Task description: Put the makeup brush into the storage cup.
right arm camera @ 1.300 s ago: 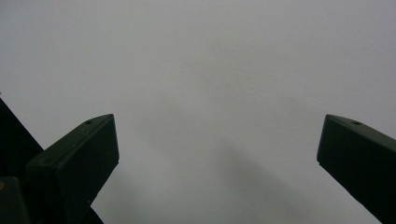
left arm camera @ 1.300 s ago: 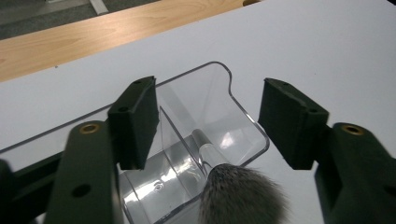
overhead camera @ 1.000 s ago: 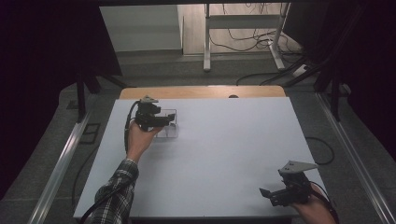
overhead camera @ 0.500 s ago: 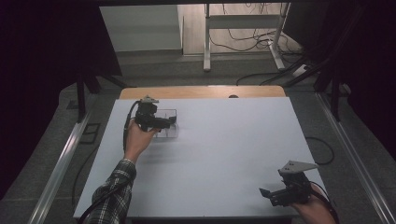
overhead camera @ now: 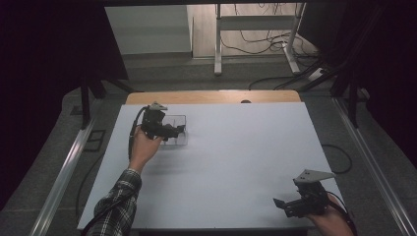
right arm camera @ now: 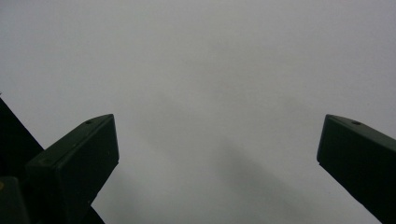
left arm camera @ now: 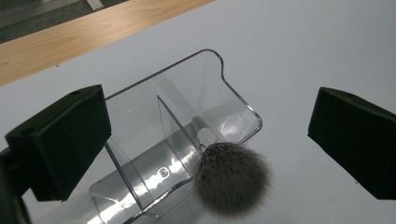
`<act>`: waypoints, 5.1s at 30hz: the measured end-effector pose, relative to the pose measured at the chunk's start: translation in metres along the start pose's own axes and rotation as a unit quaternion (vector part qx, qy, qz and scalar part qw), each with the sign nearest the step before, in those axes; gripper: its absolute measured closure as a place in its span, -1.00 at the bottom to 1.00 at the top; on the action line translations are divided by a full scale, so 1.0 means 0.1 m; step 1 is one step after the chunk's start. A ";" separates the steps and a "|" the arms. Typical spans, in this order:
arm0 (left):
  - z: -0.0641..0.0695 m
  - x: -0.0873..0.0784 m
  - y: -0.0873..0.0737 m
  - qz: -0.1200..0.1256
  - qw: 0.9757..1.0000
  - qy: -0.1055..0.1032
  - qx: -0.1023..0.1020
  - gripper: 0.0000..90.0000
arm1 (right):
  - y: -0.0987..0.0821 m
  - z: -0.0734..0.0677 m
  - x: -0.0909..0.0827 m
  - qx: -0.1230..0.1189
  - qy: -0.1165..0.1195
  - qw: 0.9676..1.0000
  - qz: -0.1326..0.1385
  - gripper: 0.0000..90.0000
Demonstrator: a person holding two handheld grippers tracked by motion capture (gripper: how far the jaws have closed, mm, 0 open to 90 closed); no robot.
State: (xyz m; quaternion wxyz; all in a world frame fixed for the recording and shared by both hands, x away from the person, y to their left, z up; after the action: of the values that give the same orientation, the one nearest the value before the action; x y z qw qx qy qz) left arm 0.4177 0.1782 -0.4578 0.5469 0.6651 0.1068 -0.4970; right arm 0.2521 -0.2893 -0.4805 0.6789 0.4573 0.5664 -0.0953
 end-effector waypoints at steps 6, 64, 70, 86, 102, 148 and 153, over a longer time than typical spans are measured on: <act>0.02 -0.02 -0.03 0.003 1.000 -0.009 -0.002 -1.00 | 0.00 0.00 0.00 0.000 0.000 1.000 0.000 -1.00; 0.18 -0.31 -0.42 0.053 0.998 -0.014 0.018 -1.00 | 0.01 -0.03 -0.01 -0.006 -0.001 1.000 0.002 -1.00; 0.20 -0.34 -0.45 0.054 0.998 -0.014 0.020 -1.00 | 0.01 -0.03 -0.01 -0.007 -0.002 1.000 0.001 -1.00; 0.27 -0.36 -0.50 0.051 0.998 -0.017 0.026 -1.00 | 0.01 -0.04 -0.02 -0.011 -0.005 1.000 0.003 -1.00; 0.32 -0.37 -0.58 0.046 0.998 -0.019 0.030 -1.00 | 0.02 -0.04 -0.03 -0.010 0.000 1.000 0.007 -1.00; 0.39 -0.58 -0.99 0.044 0.999 -0.027 0.015 -1.00 | -0.01 0.06 -0.08 0.015 -0.001 0.999 0.036 -1.00; 0.42 -0.62 -1.05 0.045 0.999 -0.026 0.013 -1.00 | -0.02 0.08 -0.09 0.021 0.002 0.999 0.041 -1.00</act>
State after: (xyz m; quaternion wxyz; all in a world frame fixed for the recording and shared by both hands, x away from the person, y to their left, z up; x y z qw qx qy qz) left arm 0.2931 0.2079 -0.4709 0.5623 0.6633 0.0563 -0.4905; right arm 0.2530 -0.2998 -0.4739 0.6714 0.4946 0.5463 -0.0779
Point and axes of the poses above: each handheld gripper's, and its own axes: x roughly forward along the jaws, y roughly out of its top, z roughly to its right, the point moved 1 cm from there along x, roughly forward along the jaws, and after that the axes turned 10 degrees about -z, right-handed, at the moved point
